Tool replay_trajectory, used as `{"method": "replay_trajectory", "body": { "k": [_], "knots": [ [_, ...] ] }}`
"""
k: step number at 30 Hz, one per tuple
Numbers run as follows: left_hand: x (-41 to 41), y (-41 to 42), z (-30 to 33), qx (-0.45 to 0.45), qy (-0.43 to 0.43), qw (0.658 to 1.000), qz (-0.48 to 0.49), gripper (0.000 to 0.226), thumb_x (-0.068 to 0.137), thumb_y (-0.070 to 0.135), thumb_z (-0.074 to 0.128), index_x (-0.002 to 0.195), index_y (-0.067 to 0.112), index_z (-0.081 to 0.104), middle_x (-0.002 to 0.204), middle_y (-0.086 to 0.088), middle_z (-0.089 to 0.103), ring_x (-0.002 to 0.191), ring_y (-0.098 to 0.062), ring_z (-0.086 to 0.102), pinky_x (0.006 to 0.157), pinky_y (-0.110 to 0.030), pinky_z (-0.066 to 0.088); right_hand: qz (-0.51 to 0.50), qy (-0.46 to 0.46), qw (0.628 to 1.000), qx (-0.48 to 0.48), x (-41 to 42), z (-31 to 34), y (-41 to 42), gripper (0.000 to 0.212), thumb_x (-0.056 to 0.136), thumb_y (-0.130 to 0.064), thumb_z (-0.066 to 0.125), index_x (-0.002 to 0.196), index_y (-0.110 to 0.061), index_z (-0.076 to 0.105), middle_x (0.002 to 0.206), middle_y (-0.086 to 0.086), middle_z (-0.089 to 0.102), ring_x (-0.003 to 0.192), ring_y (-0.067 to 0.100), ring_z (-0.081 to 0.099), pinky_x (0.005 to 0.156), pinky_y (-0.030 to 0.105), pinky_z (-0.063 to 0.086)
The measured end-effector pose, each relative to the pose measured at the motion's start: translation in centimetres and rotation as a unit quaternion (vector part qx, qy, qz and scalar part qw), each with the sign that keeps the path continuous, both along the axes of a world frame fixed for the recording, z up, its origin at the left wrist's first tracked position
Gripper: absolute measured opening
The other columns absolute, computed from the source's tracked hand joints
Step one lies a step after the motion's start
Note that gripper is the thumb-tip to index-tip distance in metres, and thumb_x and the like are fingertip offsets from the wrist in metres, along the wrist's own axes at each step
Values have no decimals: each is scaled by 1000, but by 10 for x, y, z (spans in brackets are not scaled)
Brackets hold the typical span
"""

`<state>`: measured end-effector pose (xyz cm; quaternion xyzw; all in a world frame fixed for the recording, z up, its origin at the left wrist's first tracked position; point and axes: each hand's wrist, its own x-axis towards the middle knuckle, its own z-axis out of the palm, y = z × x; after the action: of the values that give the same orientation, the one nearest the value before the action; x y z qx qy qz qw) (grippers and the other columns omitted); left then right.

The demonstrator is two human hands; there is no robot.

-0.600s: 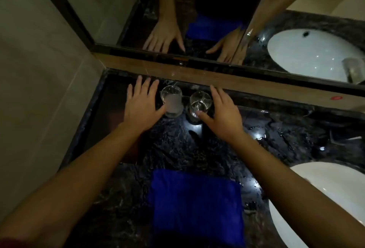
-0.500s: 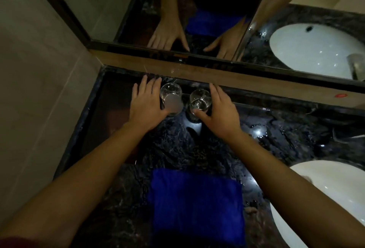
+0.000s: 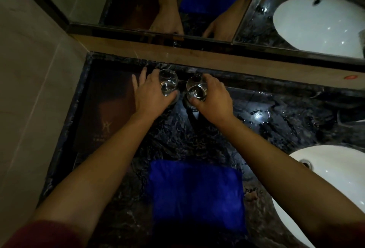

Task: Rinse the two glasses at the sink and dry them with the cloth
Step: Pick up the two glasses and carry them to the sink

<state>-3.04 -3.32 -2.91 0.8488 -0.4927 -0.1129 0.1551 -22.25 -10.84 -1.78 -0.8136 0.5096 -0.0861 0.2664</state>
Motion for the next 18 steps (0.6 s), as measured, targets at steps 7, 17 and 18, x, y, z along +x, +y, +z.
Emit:
{"method": "replay_trajectory", "body": {
  "k": [7,17,18],
  "knots": [
    [-2,6,7,-35,6,999,6,90,80,61,79,146,7,52,149,-15,59,155,-29,35,131,-50,0,-14,-20,1000,7,-2,4,-6,84,80,-48,82,148,-14,46,146,9,58,119,31,65,87,39,54],
    [-24,30,40,-92,45,994,37,83,75,52,87,138,8,56,141,-15,60,143,-35,44,123,-58,26,-50,-121,990,49,-34,29,7,80,68,-48,89,134,-22,53,124,-4,69,101,12,66,76,13,47],
    [-28,34,46,-103,52,993,37,82,74,50,89,137,8,56,139,-14,61,141,-35,45,120,-56,32,-49,-132,989,47,-41,39,10,78,68,-47,89,132,-23,52,123,-4,69,101,12,66,78,18,50]
  ]
}}
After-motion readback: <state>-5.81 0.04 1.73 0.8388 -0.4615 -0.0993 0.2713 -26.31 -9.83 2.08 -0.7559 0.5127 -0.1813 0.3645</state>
